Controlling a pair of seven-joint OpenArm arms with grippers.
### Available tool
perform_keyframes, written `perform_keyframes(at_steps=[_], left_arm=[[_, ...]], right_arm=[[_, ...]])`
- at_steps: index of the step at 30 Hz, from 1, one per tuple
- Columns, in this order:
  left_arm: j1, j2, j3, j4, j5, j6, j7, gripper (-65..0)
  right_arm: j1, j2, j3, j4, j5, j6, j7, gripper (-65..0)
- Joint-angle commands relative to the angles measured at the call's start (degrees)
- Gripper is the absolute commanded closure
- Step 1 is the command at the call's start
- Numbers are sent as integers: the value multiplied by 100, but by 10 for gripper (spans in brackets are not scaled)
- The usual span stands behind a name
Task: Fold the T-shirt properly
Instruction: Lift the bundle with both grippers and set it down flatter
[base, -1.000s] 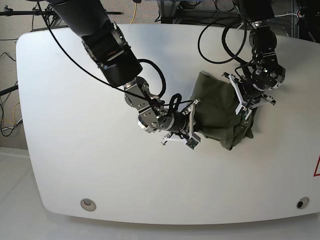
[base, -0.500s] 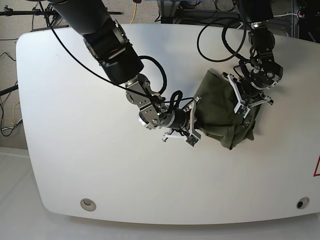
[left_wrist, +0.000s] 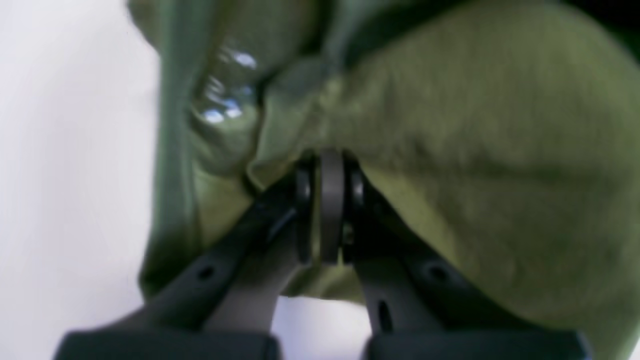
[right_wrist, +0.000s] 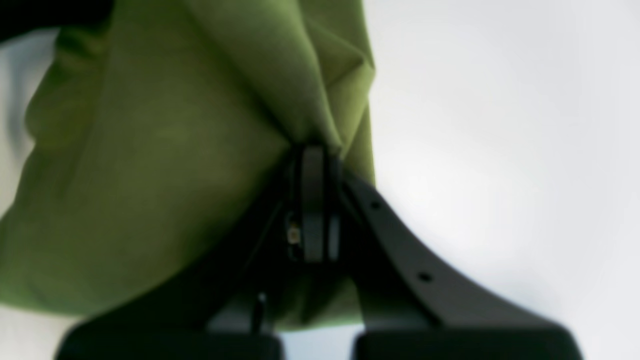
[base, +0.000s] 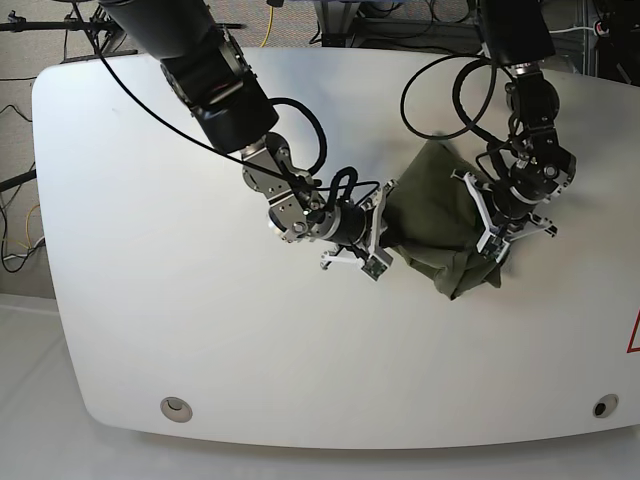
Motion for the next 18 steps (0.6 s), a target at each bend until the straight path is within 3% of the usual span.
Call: perform_keyframes(at_steps=[1,11,18], left_arm=[[-195,-17,8,73,-63,10,-112,0],[-784,1,8,-982,-72,10,-112,0],[-1118,10,8,-1790,-81,10,-297,0]], right_arm=[[-98,150,-3,65,-148,17,-363,-6],[-722,413,-3,636,-148,17,-389,-6],[-1118,616,6,1199,-148,17,-714,-6]])
